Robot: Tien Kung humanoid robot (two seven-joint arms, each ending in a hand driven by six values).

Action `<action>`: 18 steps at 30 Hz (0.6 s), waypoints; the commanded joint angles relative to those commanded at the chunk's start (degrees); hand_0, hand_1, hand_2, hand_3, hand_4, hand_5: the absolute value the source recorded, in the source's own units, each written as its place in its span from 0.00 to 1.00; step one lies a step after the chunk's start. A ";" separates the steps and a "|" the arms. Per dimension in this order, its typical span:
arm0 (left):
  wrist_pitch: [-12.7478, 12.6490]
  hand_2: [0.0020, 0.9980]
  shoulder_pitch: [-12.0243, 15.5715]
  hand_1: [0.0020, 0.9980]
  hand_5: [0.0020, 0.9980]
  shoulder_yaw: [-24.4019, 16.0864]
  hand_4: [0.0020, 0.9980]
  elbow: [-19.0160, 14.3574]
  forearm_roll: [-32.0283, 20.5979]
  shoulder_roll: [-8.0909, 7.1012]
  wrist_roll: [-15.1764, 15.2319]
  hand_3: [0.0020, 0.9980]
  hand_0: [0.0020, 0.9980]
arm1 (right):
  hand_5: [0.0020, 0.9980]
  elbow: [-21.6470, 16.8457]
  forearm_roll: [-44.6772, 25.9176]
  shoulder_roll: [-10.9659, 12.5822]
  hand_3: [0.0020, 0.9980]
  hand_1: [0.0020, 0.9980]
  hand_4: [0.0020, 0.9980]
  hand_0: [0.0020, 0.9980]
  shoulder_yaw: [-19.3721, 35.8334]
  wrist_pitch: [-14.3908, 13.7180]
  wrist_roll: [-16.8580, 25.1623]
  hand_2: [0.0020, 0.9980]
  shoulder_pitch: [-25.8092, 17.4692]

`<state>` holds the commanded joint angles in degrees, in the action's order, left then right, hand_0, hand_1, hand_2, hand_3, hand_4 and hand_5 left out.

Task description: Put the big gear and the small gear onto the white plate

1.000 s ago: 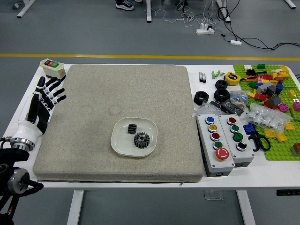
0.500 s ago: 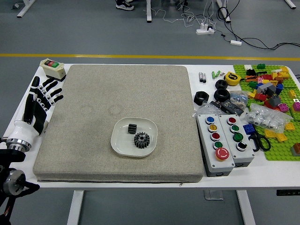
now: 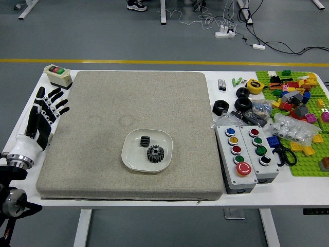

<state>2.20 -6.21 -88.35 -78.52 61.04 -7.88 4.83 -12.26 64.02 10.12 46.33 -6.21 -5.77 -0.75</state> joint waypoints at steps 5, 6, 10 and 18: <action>0.55 0.96 0.22 0.90 1.00 -0.07 0.93 -0.05 0.44 0.13 -0.28 0.88 0.80 | 0.68 -0.09 -0.57 -0.01 0.66 0.75 0.85 0.71 -0.02 0.12 -0.09 0.80 -0.06; 0.55 0.96 0.22 0.90 1.00 -0.09 0.93 -0.14 0.50 0.12 -0.26 0.88 0.80 | 0.68 -0.07 -0.73 -0.04 0.66 0.75 0.85 0.71 -0.09 0.10 -0.07 0.80 -0.06; 0.50 0.96 0.19 0.91 1.00 -0.11 0.94 -0.31 0.58 0.01 -0.22 0.88 0.80 | 0.68 -0.06 -0.83 -0.09 0.66 0.75 0.85 0.71 -0.24 0.08 0.00 0.80 -0.05; 0.25 0.96 0.27 0.91 1.00 -0.93 0.94 -0.81 2.02 -0.11 0.54 0.88 0.81 | 0.68 -0.07 -0.72 -0.05 0.66 0.75 0.85 0.71 -0.21 0.00 0.09 0.79 0.11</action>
<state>2.46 -5.94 -89.28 -79.33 63.06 -8.00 5.37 -12.33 63.30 10.07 46.12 -6.21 -5.68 -0.63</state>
